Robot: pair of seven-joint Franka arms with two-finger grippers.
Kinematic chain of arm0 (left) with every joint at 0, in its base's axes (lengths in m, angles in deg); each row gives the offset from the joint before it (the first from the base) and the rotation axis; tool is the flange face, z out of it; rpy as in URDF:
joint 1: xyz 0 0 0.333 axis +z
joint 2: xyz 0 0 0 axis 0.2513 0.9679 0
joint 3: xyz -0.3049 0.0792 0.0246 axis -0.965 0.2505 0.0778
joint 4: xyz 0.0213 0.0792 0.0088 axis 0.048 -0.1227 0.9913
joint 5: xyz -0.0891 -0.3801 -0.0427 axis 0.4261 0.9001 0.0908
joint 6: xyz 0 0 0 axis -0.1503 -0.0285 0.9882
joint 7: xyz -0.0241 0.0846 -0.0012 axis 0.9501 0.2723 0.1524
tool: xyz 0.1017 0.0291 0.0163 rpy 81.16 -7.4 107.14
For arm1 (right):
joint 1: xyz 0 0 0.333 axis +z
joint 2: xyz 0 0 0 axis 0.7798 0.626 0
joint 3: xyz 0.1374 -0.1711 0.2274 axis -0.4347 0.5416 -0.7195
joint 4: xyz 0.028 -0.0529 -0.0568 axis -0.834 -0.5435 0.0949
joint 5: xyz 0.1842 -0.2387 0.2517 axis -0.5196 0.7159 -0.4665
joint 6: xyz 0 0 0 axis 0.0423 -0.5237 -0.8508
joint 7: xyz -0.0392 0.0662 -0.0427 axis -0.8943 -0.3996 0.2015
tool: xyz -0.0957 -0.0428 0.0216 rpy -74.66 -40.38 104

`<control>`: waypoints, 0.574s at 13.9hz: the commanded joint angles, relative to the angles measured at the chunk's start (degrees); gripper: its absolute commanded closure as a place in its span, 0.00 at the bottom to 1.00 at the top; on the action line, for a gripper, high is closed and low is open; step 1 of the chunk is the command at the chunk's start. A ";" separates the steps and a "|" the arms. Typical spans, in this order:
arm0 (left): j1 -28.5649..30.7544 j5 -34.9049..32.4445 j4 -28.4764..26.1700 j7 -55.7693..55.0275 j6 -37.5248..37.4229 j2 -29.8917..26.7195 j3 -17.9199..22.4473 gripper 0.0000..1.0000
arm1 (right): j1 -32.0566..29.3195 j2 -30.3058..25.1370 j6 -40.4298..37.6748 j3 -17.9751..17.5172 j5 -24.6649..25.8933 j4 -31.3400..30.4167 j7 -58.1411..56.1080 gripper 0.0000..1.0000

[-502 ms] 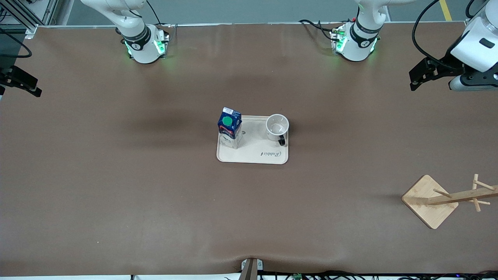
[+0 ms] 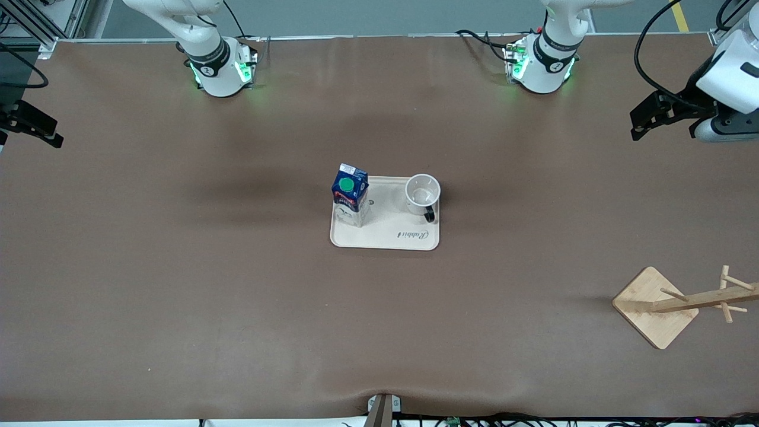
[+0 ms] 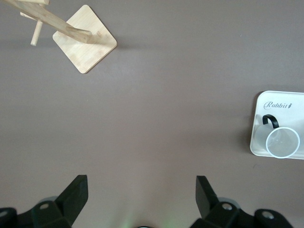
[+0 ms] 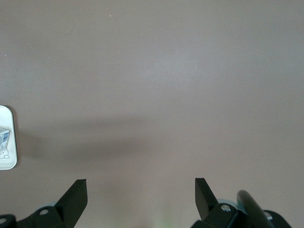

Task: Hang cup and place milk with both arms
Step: 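Move the left gripper toward the glass mug on the tray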

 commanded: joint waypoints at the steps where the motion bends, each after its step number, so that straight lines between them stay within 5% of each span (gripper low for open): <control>1: -0.11 1.01 -0.35 -0.71 0.57 1.92 -0.73 0.00 | -0.90 -0.25 0.14 -0.46 -0.21 0.22 0.10 0.00; 8: -2.05 0.83 -18.62 -19.32 22.78 3.24 -9.69 0.00 | -0.99 0.18 0.32 -0.46 -0.30 0.22 0.10 0.00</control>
